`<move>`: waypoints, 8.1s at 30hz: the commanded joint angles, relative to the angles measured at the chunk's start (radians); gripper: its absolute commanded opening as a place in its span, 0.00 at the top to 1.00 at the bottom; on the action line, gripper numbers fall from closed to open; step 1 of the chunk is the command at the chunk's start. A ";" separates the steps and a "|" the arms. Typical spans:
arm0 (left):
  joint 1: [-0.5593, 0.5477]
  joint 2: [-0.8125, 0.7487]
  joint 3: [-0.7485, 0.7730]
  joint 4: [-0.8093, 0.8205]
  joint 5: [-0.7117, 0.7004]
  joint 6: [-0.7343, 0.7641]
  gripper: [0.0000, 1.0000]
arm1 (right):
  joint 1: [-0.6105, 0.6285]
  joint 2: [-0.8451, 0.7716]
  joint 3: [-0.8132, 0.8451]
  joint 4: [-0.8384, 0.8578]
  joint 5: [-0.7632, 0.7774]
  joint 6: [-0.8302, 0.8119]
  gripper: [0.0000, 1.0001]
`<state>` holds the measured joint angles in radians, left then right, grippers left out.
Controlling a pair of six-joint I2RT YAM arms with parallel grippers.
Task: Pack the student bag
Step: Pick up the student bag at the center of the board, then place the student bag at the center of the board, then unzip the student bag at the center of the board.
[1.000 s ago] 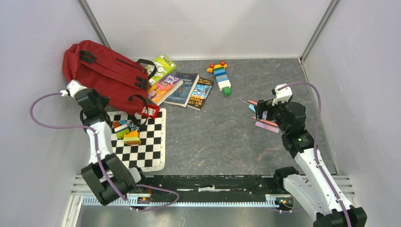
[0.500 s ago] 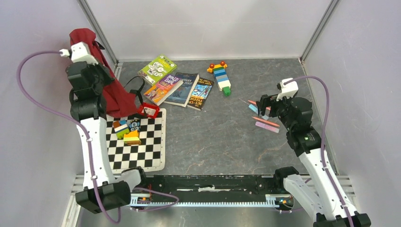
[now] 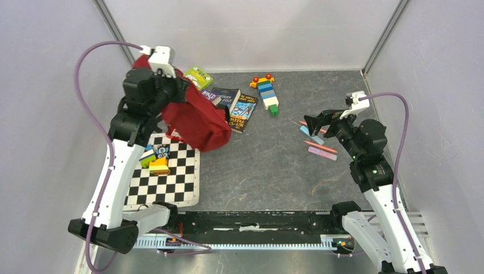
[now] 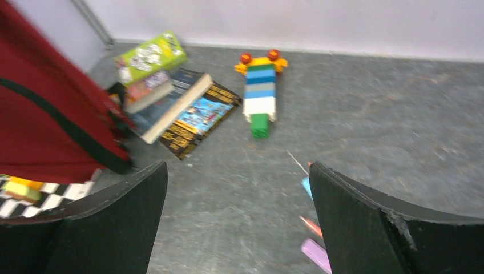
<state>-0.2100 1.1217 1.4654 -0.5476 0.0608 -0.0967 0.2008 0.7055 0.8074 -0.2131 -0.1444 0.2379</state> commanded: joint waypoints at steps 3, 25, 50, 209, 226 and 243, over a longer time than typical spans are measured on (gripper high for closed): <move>-0.149 0.024 0.018 0.126 0.089 0.054 0.98 | 0.002 -0.013 -0.014 0.196 -0.240 0.088 0.02; -0.270 -0.048 -0.527 0.672 0.235 -0.308 0.98 | 0.459 0.178 0.030 0.205 0.048 0.055 0.02; -0.316 -0.038 -0.557 0.686 0.217 -0.293 0.98 | 0.925 0.605 0.177 0.474 0.776 -0.211 0.08; -0.611 0.628 -0.279 0.242 -0.758 -0.149 0.62 | 0.614 0.045 -0.216 -0.068 0.507 0.253 0.05; -0.601 0.684 -0.278 0.261 -0.569 -0.106 0.73 | 0.614 0.102 -0.199 -0.039 0.486 0.263 0.05; -0.596 0.559 -0.367 0.313 -0.637 0.035 0.85 | 0.614 0.199 -0.184 0.021 0.410 0.228 0.05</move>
<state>-0.8127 1.7458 1.1110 -0.3035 -0.5510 -0.1547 0.8158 0.8864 0.5697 -0.2447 0.2947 0.4805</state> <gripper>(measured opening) 0.102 0.952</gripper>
